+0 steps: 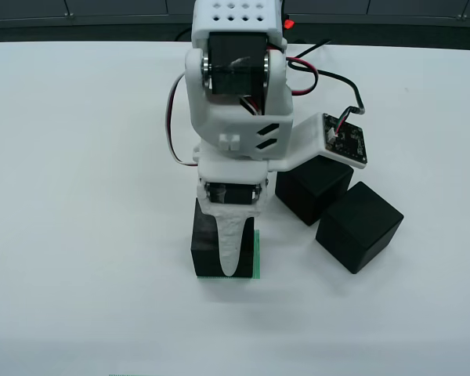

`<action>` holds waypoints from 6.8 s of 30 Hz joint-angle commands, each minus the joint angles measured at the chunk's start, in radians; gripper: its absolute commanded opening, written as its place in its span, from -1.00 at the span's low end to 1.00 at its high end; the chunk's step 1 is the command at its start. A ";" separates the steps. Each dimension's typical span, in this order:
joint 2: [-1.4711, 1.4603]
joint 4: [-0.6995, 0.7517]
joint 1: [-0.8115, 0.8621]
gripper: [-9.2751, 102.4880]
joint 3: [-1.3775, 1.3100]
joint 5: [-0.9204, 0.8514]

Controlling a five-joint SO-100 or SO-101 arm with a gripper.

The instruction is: Stack 3 Blocks on the chosen place.

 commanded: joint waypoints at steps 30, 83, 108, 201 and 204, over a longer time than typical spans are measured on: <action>0.241 -0.110 -0.264 -0.17 0.135 -0.456; -0.011 -0.071 -0.431 -0.02 -0.005 -0.426; -0.011 -0.066 -0.434 -0.39 0.003 -0.426; 0.308 0.011 0.037 -0.28 0.064 -0.147; 0.308 0.011 0.038 -0.21 0.067 -0.147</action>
